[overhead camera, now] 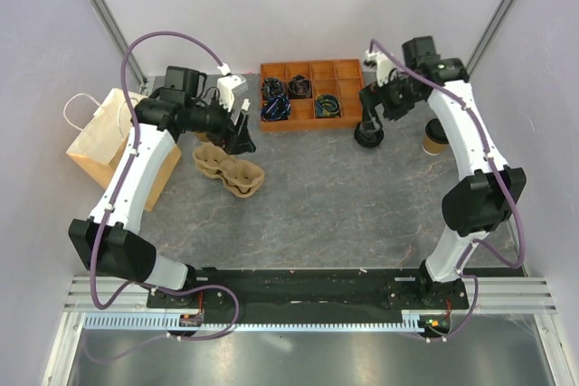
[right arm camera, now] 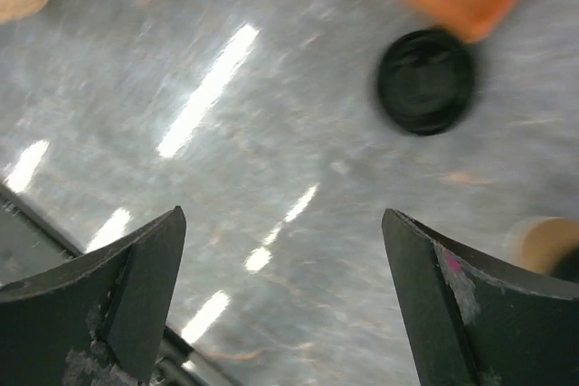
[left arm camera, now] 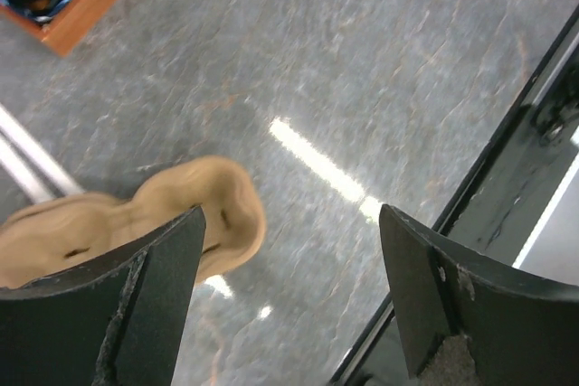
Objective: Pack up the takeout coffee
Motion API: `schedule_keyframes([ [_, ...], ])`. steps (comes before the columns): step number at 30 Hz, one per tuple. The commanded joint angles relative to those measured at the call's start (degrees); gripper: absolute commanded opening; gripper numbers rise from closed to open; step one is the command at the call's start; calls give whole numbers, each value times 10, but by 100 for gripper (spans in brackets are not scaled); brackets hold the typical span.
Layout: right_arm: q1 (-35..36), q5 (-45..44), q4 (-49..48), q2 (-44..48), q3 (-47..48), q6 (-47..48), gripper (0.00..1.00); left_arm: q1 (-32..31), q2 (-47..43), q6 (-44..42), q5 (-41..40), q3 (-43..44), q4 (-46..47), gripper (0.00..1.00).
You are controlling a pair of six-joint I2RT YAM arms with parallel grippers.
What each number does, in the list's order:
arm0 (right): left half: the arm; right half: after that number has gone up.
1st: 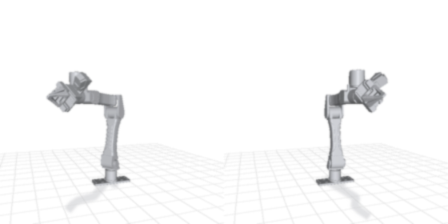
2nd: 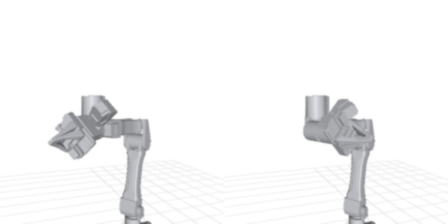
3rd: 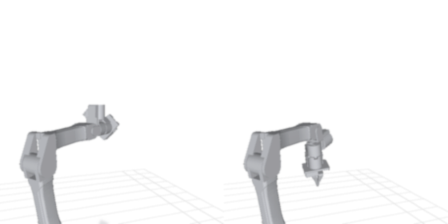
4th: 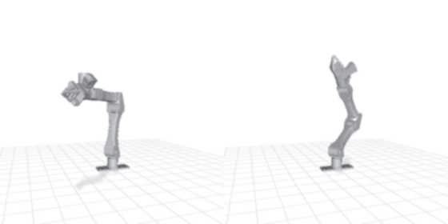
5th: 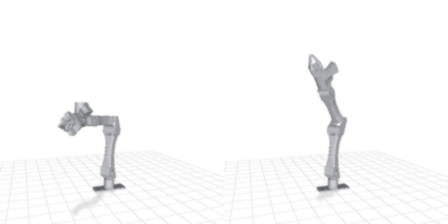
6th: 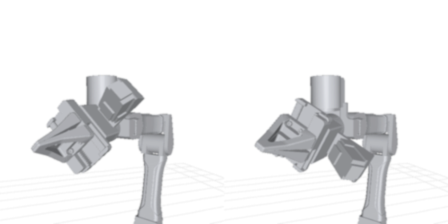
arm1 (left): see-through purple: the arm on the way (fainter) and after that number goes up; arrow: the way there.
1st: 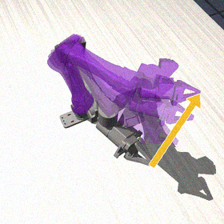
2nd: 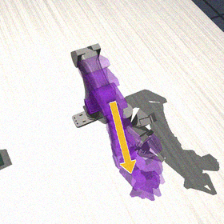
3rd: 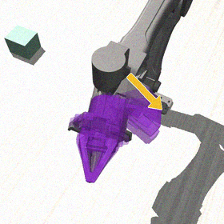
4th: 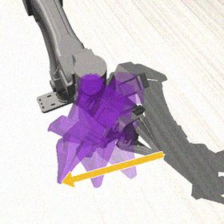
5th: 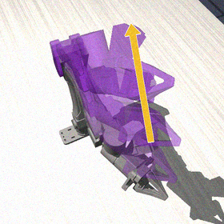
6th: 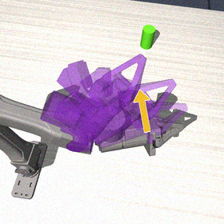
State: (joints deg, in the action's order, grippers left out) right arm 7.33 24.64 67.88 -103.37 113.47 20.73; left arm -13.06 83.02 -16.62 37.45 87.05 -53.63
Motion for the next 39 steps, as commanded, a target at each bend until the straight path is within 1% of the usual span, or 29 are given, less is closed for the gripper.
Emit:
schedule_keyframes([
  [1,42,26,-48,37,-106,-32,98,22,-15,-194,1,41,-112,86],
  [2,51,25,-54,41,-136,-35,98,23,-15,-215,-38,30,-120,84],
  [3,67,24,-62,41,-146,-37,98,25,-18,-260,-52,23,-125,83],
  [5,81,21,-69,41,-166,-40,98,29,-30,-313,-74,-11,-128,80],
  [6,91,21,-73,39,-170,-44,98,30,-34,-367,-77,-22,-128,80],
  [8,103,21,-75,36,-178,-46,98,29,-42,-420,-82,-56,-131,79],
  [9,107,20,-76,34,-178,-47,98,30,-44,-474,-82,-67,-133,78],
  [11,114,20,-77,30,-179,-49,98,30,-47,-535,-74,-100,-140,75],
  [12,116,20,-77,29,-179,-50,98,36,-49,-593,-69,-111,-141,74],
  [13,117,20,-77,28,-180,-51,98,37,-50,-622,-66,-122,-141,73],
  [14,119,19,-78,27,-180,-52,98,40,-46,-673,-65,-142,-141,72],
  [16,119,19,-77,26,-181,-52,98,51,-38,-723,-67,-160,-147,70],
  [17,121,18,-77,26,-181,-53,98,62,-33,-775,-63,-166,-150,69],
  [20,120,18,-76,24,-184,-53,98,73,-25,-832,-50,-178,-142,68],
  [29,121,23,-77,16,-184,-59,98,97,42,-869,-77,-154,-97,66],
  [32,121,23,-77,12,-182,-60,98,99,60,-859,-90,-156,-69,65],
  [39,122,23,-77,5,-178,-60,98,111,83,-844,-91,-156,-23,65],
])
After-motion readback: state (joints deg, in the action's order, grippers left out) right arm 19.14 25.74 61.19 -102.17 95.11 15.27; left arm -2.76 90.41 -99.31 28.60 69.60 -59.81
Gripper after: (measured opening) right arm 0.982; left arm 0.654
